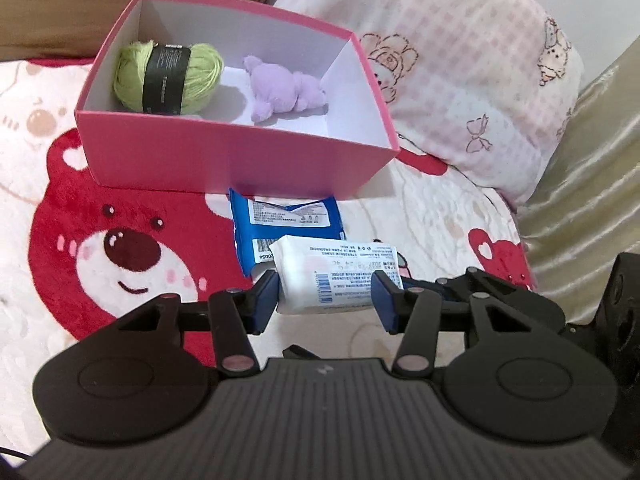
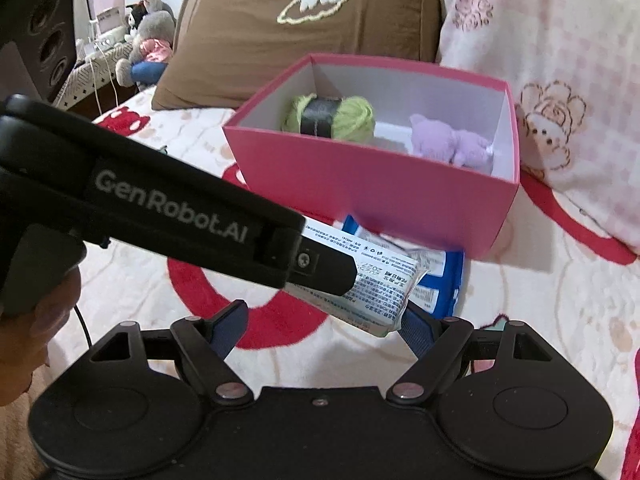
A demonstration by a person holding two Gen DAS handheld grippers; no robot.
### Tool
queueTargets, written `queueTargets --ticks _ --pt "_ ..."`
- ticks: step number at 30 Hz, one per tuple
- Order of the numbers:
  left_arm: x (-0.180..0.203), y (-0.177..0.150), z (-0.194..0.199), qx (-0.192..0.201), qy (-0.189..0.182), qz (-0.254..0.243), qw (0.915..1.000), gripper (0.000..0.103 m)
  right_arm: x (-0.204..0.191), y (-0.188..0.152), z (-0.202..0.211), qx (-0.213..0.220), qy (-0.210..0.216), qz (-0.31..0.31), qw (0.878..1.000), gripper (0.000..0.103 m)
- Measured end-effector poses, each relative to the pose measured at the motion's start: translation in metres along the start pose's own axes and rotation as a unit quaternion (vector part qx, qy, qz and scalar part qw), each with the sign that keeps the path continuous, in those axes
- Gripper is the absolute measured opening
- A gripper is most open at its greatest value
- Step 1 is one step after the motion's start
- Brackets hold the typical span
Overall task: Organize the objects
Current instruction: 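Lift the white packet with the left tool and carry it over the pink box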
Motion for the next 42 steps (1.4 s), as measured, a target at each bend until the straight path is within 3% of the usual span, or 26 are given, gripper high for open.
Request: queueTargets --ticks 15,25,32,39,42 --pt "0.019 0.023 0.02 0.044 0.021 -0.054 0.9974 0.048 0.002 0.032 0.014 0.041 0.019 0.008 0.999 0.085" --pt "0.017 0.04 0.025 0.05 0.017 -0.027 0.9983 0.048 0.004 0.063 0.007 0.063 0.022 0.024 0.997 0.083" --pt "0.026 0.074 0.035 0.065 0.008 -0.029 0.9975 0.048 0.009 0.092 0.014 0.081 0.026 0.036 0.996 0.083" --pt "0.026 0.107 0.029 0.051 0.011 -0.04 0.9979 0.048 0.017 0.127 0.016 0.075 0.05 0.028 0.996 0.083" --pt "0.023 0.118 0.018 0.016 -0.008 -0.037 0.9991 0.048 0.018 0.139 0.014 0.08 0.042 0.057 0.994 0.083"
Point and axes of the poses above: each gripper's, at about its wrist camera, not at the fingertips, and z roughly against the way its jaws point, x to its right, y to its top, the point moved 10 cm from there along -z, roughly the way its jaws point, and after that the axes turned 11 degrees about x, right-handed, at the moved point
